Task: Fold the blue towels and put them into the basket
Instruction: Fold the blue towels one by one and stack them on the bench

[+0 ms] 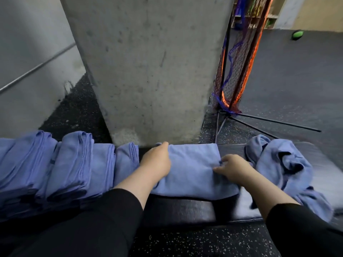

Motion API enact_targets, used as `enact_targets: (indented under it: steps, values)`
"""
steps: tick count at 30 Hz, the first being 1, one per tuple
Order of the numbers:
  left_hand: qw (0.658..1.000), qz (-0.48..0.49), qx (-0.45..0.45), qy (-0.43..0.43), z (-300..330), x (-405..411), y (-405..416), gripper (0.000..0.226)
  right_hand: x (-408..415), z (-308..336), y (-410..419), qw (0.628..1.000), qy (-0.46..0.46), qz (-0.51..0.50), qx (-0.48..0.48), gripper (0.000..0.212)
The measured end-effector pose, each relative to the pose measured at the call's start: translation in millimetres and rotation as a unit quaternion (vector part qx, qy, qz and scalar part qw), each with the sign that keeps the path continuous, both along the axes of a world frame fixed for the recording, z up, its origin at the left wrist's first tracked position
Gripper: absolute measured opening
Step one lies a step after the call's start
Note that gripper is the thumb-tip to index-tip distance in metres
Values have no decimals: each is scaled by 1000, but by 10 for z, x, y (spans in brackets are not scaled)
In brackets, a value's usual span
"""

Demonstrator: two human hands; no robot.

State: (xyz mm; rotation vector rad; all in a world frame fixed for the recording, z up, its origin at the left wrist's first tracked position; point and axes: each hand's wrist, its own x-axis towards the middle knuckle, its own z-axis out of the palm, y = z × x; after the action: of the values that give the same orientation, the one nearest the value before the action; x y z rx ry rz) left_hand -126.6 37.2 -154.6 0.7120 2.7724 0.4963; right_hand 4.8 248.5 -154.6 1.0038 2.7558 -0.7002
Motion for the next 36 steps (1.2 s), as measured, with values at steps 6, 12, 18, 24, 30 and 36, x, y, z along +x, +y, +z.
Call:
enact_targets:
  steps: [6,12,18,24,30,36]
  values:
    - [995,-52,-84,-17,26,52,-118,37,129,-21,118,996,-90,8,29,48]
    - [995,-28,-94,24,-20,71,-160,46,156,17,79,999,-50,-4,9,33]
    - [996,-45,-70,10,42,137,-126,34,90,169,72,978,173,-63,-99,18]
    - [860,162,463,-137,450,11,-24,24,145,153,173,910,182,-137,-347,32]
    - [886,146,321,-300,212,96,-137,25,170,182,187,918,140,-133,-346,38]
    - [765,202,556,-256,430,-34,-49,46,117,440,125,983,162,-45,-70,29]
